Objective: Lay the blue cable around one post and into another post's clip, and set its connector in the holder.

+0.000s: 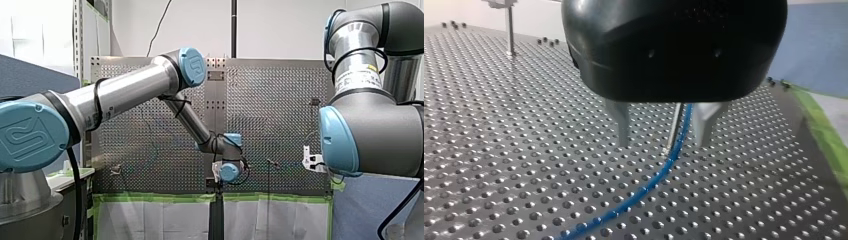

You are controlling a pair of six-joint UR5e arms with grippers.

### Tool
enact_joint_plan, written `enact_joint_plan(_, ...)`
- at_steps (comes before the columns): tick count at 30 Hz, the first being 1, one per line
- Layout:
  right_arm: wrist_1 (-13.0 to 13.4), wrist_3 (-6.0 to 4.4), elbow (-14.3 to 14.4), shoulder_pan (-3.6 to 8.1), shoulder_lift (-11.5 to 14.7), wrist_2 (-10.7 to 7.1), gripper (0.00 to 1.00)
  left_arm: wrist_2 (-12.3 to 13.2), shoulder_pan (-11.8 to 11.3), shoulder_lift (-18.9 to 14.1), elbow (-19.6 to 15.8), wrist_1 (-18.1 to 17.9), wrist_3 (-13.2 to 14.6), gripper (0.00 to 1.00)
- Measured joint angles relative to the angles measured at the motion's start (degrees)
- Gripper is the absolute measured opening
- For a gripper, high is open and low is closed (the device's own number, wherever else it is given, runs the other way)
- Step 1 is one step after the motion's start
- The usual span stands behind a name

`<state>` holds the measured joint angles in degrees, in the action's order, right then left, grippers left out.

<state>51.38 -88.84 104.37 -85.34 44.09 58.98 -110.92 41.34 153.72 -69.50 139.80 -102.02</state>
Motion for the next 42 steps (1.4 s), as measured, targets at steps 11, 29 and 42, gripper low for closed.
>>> enact_joint_plan(11, -0.5, 0.26, 0.0, -0.26, 0.0, 0.00, 0.00, 2.2, 2.5, 0.0, 0.1, 1.3, 4.2, 1.00)
enact_joint_plan(29, -1.2, 0.34, 0.0, -0.60, -0.1, 0.00, 0.00, 10.8, 6.9, 0.0, 4.4, 4.9, 0.1, 1.00)
enact_joint_plan(42, -1.3, 0.32, 0.0, -1.23, -0.1, 0.00, 0.00, 12.3, 6.9, 0.1, 5.2, 5.1, -4.1, 1.00)
